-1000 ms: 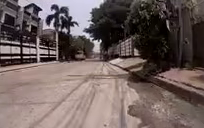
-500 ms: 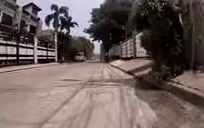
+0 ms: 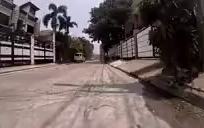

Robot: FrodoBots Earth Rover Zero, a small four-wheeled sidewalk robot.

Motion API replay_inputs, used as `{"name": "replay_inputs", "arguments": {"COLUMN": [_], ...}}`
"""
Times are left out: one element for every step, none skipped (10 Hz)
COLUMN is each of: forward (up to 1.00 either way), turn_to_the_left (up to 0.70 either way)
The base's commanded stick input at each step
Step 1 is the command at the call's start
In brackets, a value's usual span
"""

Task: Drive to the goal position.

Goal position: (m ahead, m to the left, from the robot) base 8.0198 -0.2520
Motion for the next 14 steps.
{"name": "replay_inputs", "arguments": {"forward": [1.0, 1.0, 1.0, 1.0, 1.0, 1.0, 1.0, 1.0, 1.0, 1.0, 1.0, 1.0, 1.0, 1.0], "turn_to_the_left": [0.0, 0.0, 0.0, 0.01, 0.08, 0.2, 0.18, 0.05, 0.02, 0.02, 0.02, 0.02, 0.02, 0.02]}}
